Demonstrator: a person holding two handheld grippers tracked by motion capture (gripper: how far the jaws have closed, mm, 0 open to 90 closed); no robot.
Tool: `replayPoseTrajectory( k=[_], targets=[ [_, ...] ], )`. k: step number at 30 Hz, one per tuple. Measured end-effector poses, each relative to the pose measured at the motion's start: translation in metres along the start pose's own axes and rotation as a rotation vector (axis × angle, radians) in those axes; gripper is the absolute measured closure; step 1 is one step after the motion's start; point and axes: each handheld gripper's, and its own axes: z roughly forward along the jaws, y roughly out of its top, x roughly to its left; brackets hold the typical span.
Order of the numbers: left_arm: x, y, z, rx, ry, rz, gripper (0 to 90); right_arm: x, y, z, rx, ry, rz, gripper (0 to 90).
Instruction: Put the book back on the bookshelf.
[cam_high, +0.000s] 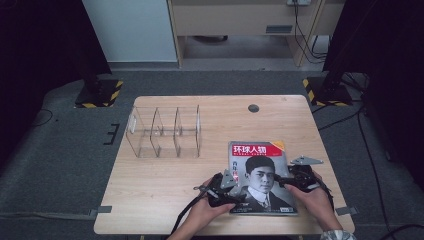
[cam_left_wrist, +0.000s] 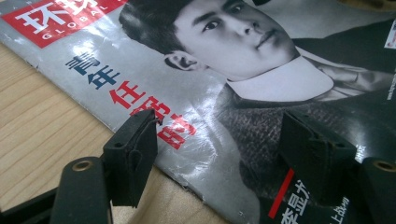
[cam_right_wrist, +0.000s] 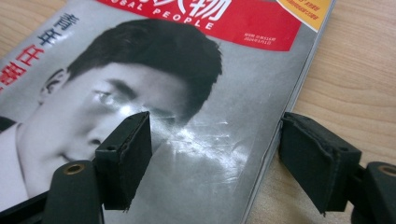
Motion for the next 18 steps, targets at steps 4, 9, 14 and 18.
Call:
replayPoseTrajectory(
  k=[4, 9, 14, 18],
  targets=[
    [-0.003, 0.001, 0.002, 0.005, 0.017, 0.014, 26.9, 0.001, 0.001, -0.004, -0.026, 0.005, 0.001, 29.3],
    [-0.003, 0.001, 0.002, 0.006, 0.017, 0.015, 26.9, 0.002, 0.003, -0.008, -0.044, 0.006, 0.003, 34.4],
    [-0.004, 0.001, 0.002, 0.007, 0.018, 0.017, 26.8, 0.004, 0.006, -0.013, -0.068, 0.021, -0.006, 39.9],
    [-0.004, 0.001, 0.002, 0.007, 0.019, 0.017, 26.8, 0.006, 0.008, -0.015, -0.076, 0.026, -0.007, 42.0]
  ],
)
